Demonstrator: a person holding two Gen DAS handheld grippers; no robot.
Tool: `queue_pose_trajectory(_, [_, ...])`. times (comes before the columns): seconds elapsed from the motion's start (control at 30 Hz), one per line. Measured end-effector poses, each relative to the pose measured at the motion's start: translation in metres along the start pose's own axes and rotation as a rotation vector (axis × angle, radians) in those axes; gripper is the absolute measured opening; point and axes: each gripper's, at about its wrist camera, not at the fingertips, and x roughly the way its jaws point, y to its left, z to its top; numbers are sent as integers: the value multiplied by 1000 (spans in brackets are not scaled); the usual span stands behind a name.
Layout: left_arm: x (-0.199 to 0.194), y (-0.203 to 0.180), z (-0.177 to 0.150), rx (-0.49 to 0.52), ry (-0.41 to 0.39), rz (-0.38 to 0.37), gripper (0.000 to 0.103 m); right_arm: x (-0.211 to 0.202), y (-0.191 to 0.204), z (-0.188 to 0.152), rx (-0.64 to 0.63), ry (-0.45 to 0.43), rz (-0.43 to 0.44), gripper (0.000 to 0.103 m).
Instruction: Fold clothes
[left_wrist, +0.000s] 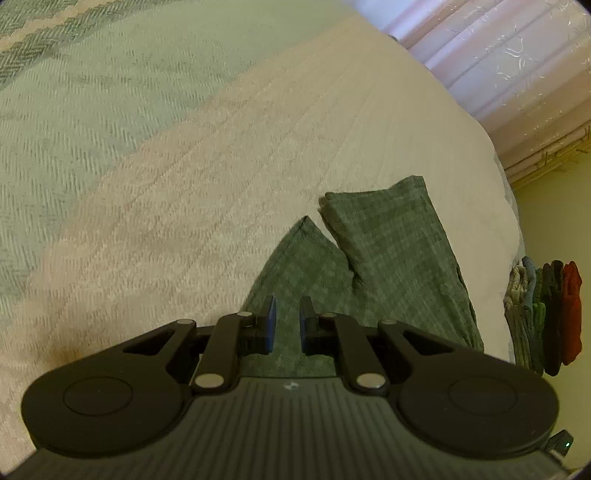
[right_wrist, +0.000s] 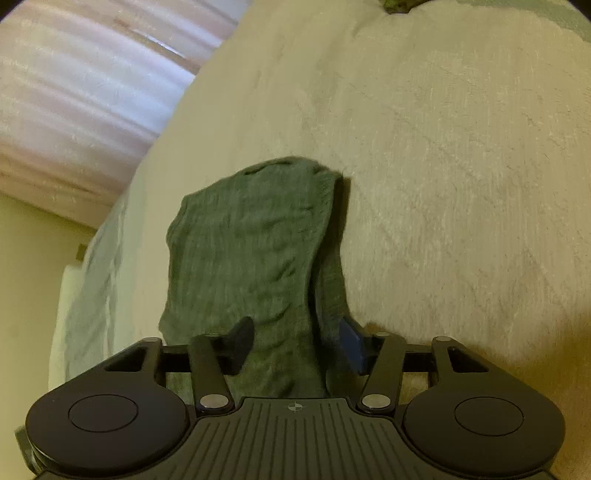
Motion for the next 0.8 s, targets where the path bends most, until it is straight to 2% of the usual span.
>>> queue_pose_trajectory(0.1, [-2,-2,-3,1,9,-10,8,11,1,-4,-21,25,10,36])
queue_pose_trajectory(0.3, [0,1,-9,-10,20,-14,8,26,-3,-2,-32,42,-2,36])
queue_pose_trajectory(0.33, [0,1,-9,-10,21,-14,8,26,-4,-2,-36,41,0,29])
queue_pose_trajectory(0.4, [0,1,-10,-8,23,-14,8,24,-5,0,-45,38,5,5])
queue_pose_trajectory(0.43, [0,2,-10,-8,22,-15,8,24,-5,1,-50,36,8,3])
queue_pose_trajectory(0.57, [-1,4,-11,-9,21,-19,8,10,-11,3,-40,-10,-29,2])
queue_pose_trajectory(0.67, [0,6,-14,-6,28,-14,8,15,-21,1,-6,-7,-59,2])
queue_pose_trajectory(0.8, [1,11,-19,-13,41,-2,8,11,-29,-2,64,12,-34,3])
